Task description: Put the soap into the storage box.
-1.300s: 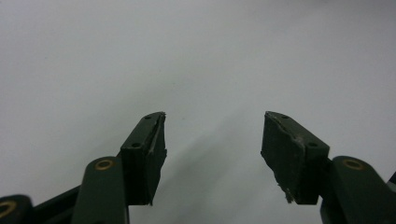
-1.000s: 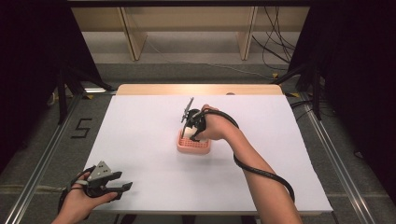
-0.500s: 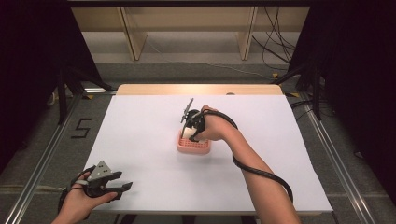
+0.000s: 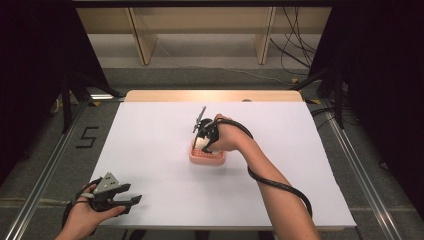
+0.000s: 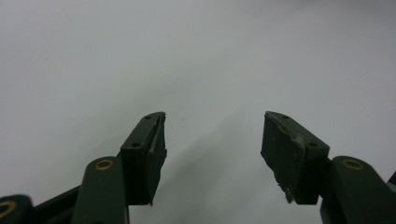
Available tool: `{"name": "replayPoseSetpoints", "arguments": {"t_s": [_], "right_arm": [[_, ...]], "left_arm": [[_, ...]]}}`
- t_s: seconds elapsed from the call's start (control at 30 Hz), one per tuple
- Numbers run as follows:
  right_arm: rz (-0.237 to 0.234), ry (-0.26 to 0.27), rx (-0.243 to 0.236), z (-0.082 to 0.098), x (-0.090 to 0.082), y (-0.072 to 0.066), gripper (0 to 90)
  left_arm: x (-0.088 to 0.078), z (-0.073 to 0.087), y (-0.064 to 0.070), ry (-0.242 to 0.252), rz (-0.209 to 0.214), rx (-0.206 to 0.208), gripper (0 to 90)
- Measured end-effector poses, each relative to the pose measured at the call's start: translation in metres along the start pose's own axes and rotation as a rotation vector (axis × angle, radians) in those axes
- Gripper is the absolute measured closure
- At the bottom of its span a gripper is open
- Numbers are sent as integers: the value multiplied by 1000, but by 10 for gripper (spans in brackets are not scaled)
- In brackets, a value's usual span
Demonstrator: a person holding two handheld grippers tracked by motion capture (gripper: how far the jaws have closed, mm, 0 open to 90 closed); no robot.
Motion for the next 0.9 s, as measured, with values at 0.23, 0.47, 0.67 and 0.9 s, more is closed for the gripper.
{"name": "replayPoseSetpoints", "arguments": {"t_s": [0.23,0.47,0.67,0.9], "right_arm": [[-6,-10,23,0,4,-1,505],[-6,0,8,-1,6,0,505],[-6,-7,0,-1,9,0,504],[-15,-13,16,-1,12,-1,504]], "left_arm": [[0,0,0,0,1,0,392],[0,0,0,1,0,-1,392],[0,0,0,1,1,-1,392],[0,0,0,-1,2,-1,392]]}}
Point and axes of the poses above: each handheld gripper's, and its own axes: x roughly forward along the jaws, z roughly out of its underside, y roughly to its right, the point moved 7 cm from there along x, roughly forward along the jaws, and after that the axes turned 12 degrees about -y, right-handed, at the moved point
